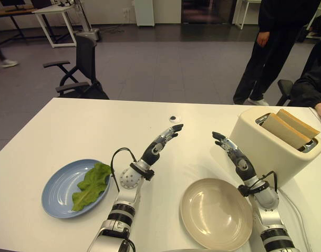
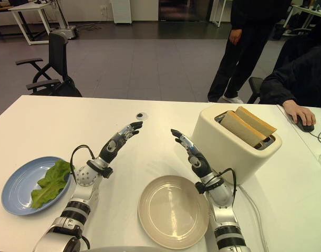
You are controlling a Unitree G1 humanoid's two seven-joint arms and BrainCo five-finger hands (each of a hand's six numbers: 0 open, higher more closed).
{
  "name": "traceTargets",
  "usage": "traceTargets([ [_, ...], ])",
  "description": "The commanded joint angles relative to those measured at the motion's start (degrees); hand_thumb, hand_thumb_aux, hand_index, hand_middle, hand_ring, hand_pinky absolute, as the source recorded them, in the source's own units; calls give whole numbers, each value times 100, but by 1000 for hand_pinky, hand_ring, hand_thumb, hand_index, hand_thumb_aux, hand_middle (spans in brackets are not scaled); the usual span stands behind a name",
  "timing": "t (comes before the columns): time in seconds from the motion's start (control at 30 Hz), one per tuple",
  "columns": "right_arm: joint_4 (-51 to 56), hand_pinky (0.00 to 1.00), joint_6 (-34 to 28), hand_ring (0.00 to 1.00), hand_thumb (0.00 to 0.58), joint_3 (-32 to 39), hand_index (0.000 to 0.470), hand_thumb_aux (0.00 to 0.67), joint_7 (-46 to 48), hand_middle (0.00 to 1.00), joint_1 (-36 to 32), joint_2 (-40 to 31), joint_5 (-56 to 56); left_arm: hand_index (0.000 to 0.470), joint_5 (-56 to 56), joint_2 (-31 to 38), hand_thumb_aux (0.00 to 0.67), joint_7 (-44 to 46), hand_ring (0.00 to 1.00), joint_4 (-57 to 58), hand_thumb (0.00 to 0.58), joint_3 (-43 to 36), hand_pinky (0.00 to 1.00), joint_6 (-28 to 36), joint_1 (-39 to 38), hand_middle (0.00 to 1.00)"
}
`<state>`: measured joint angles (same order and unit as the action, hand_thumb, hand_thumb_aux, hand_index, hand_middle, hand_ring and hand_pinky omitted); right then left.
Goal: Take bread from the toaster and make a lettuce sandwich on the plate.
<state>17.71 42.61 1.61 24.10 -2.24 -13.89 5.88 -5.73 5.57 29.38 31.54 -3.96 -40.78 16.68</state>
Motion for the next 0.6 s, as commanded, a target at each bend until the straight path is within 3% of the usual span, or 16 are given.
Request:
traceTargets([
  [0.03,44,0,-5,0,0,-32,0,0,-3,0,-71,0,21,0,-32,38,0,40,0,24,0,-6,0,-3,-15,0],
  [0.6,81,0,102,0,0,23,0,0,-129,0,-75,-44,-289,0,19,79,0,87,0,132,0,-16,0,-28,-16,0],
])
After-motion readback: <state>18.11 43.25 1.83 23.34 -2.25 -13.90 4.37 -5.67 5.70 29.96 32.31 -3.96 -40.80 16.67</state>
